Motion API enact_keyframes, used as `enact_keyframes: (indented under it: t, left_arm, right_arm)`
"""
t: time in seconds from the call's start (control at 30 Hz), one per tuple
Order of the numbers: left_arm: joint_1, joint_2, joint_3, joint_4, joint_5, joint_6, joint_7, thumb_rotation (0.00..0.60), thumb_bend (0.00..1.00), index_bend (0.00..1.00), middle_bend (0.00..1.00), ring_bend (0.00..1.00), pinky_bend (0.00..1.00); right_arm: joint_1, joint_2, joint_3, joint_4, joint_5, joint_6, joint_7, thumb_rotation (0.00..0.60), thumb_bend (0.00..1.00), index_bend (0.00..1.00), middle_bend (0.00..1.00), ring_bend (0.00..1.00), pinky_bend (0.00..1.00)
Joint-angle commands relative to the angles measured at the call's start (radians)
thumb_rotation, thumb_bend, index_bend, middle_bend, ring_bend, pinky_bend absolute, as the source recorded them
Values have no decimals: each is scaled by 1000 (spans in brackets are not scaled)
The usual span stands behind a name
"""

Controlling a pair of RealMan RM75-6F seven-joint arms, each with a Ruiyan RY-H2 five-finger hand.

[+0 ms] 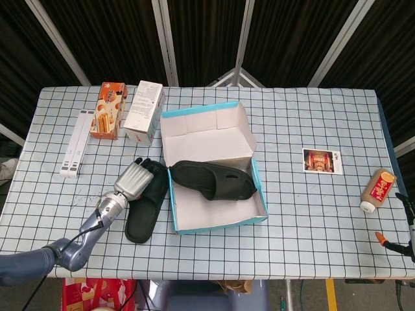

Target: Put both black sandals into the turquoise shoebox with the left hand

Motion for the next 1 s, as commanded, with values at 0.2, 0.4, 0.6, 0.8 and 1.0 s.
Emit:
enact_keyframes:
  t: [0.2, 0.4, 0.6, 0.8, 1.0]
  left_arm:
    - [12, 16, 3, -22, 35, 52, 50, 600, 490, 453, 434, 170, 230]
    - [30, 125, 12, -167, 71, 123, 157, 600, 509, 472, 435, 170, 230]
    - [66, 326, 26, -433, 97, 217, 325, 600, 509, 470, 448, 170, 229]
    - [92, 574, 49, -754, 131, 294, 587, 600, 509, 467, 437, 170, 221]
    - [17, 592, -38, -809, 271, 302, 726, 600, 509, 487, 470, 170, 251]
  right_arm:
    - [0, 2, 0, -1, 0, -2, 3, 600, 233, 130, 165, 201, 227]
    - [1, 1, 0, 0, 1, -4, 5, 600, 233, 129, 165, 201, 227]
    - [1, 3, -2, -4, -5, -3, 8, 600, 233, 130, 165, 201, 227]
    - [-4, 6, -3, -9, -17, 11, 20, 600, 233, 129, 165, 201, 227]
    - [-8, 9, -5, -10, -28, 20, 35, 600, 234, 129, 165, 201, 227]
